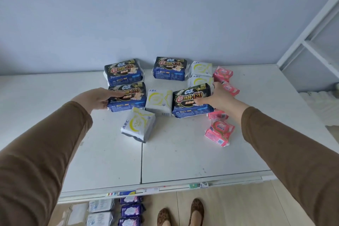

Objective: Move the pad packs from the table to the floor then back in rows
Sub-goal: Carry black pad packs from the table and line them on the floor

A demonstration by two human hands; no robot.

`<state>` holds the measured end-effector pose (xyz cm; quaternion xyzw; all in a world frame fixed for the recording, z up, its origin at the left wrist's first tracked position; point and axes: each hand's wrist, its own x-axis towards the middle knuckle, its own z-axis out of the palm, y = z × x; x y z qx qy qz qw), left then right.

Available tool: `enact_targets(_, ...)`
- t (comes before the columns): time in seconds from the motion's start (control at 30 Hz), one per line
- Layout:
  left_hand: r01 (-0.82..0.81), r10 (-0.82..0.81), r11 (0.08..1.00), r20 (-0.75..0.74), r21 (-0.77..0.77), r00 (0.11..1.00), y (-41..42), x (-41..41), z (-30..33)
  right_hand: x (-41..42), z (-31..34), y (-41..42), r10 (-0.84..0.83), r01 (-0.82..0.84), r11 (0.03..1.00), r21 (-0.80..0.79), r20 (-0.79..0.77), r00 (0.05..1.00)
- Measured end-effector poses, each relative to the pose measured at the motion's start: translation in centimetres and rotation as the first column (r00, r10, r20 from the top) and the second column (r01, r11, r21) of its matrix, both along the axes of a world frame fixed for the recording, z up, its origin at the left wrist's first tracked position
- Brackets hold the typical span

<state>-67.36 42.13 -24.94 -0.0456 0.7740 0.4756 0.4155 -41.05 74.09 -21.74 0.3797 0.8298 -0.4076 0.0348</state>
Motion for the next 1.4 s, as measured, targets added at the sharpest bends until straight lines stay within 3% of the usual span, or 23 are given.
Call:
enact_targets(0.13, -0.037, 0.024, 0.991, 0.103, 0.127, 0.994, -0.1, 0.0, 0.8, -0.9, 0.7, -0.2, -0.086, 0.081, 0.981, -0.178, -0.019, 0.996)
enact_targets(0.27, -0.041, 0.046, 0.987, -0.028, 0.158, 0.999, -0.9, 0.8, 1.5, -0.1, 0.7, -0.8, -0.127, 0.105, 0.963, -0.249, -0.075, 0.989)
enact_targets(0.57, 0.01, 0.116, 0.891, -0.25, 0.455, 0.961, -4.4, 7.4, 4.6, 4.9, 1.9, -4.3, -0.072, -0.044, 0.932, -0.361, -0.301, 0.951)
enact_targets(0.8, 0.097, -0.003, 0.849, -0.179, 0.519, 0.984, -10.7, 21.0, 5.0, 15.6, 0.5, -8.9, 0.026, -0.293, 0.709, -0.641, -0.392, 0.92)
enact_targets(0.97, 0.181, -0.155, 0.908, -0.099, 0.379, 0.983, -15.7, 30.8, 0.2, 25.2, -5.2, -12.2, 0.139, -0.273, 0.639, -0.719, -0.242, 0.96)
enact_targets(1.2, 0.227, -0.23, 0.968, 0.012, 0.111, 0.973, -21.2, 38.5, -8.3, 33.5, -13.3, -17.5, 0.212, -0.177, 0.69, -0.701, -0.038, 0.977)
enact_targets(1.4, 0.28, -0.294, 0.936, -0.036, -0.211, 0.955, -24.6, 40.9, -17.2, 37.0, -22.4, -23.8, 0.135, -0.059, 0.768, -0.638, 0.071, 0.988)
